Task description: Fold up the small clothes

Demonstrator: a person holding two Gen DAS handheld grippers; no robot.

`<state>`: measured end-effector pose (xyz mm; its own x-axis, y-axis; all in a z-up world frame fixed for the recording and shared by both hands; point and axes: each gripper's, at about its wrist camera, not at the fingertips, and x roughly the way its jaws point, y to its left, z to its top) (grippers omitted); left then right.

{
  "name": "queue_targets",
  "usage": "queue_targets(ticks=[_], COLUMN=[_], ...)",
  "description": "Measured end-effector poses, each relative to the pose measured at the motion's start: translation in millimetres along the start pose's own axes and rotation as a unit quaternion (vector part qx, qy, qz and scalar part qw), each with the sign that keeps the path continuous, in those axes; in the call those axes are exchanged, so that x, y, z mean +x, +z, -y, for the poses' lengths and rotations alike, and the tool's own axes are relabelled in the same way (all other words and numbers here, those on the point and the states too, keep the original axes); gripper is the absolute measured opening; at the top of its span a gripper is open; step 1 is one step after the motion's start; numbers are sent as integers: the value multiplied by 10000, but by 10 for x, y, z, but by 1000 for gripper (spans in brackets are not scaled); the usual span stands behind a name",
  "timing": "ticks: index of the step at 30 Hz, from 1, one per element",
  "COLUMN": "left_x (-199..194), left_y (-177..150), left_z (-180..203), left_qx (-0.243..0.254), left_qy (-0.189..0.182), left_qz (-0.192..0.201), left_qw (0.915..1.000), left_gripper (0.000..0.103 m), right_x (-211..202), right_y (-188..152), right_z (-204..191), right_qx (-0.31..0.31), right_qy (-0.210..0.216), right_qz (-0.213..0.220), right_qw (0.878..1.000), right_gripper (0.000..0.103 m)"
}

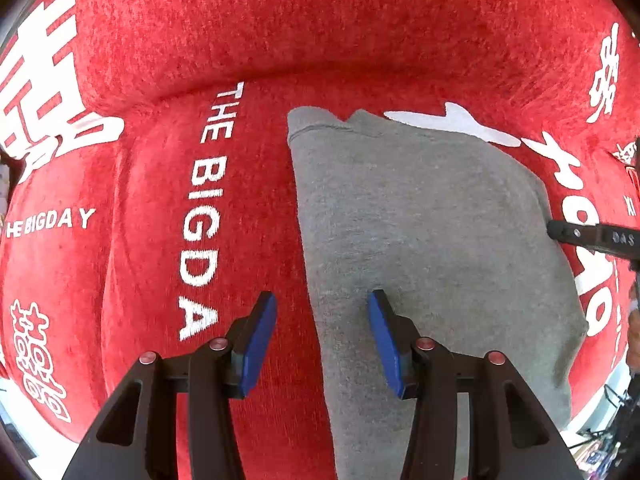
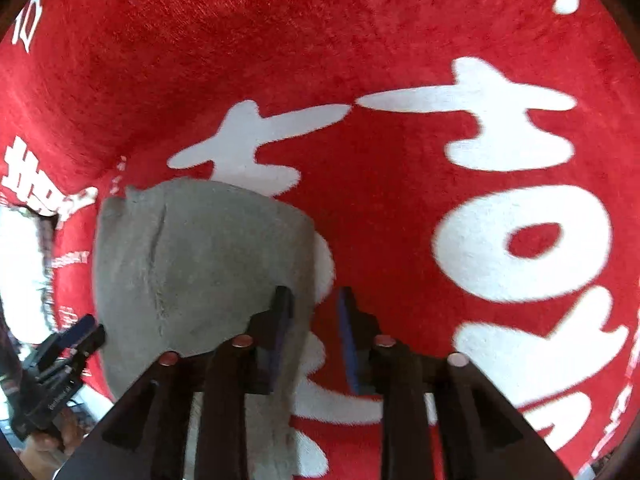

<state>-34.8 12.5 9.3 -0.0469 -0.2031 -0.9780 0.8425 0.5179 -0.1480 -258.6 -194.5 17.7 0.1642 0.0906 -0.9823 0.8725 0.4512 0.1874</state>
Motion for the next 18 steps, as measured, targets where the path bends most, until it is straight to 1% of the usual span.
queue_targets(ticks=[3, 6, 9, 11, 14, 16, 18], left_x=[-14, -30, -39, -43, -50, -54, -58], left_y=[5, -2, -8, -12, -17, -13, -14], left_z=[-21, -14, -1, 2, 8, 17, 25], left_qx=[-74, -73, -57, -69, -63, -26, 9], left_qy=[20, 39, 78, 88, 101, 115, 132], left_qz=[-69, -118, -150, -167, -192, -207, -220], left_qw=[9999, 9999, 9998, 9998, 9997, 9997, 9997], left_gripper=[50, 50, 50, 50, 50, 50, 50], right_x=[-122, -239, -365, -433, -469, -543, -538], right_y=[-115, -295, -492, -583, -687, -752, -781], right_z=[12, 37, 94, 82, -2, -53, -160], right_qx=[170, 387, 485, 539, 541, 504, 443], right_qy=[-163, 35, 70, 109, 152, 285, 522], right_qz=[-76, -182, -189, -173, -203, -148, -92], right_qw=[9997, 9991, 9986, 9983, 9982, 9982, 9976], right_gripper=[30, 30, 30, 32, 32, 32, 32])
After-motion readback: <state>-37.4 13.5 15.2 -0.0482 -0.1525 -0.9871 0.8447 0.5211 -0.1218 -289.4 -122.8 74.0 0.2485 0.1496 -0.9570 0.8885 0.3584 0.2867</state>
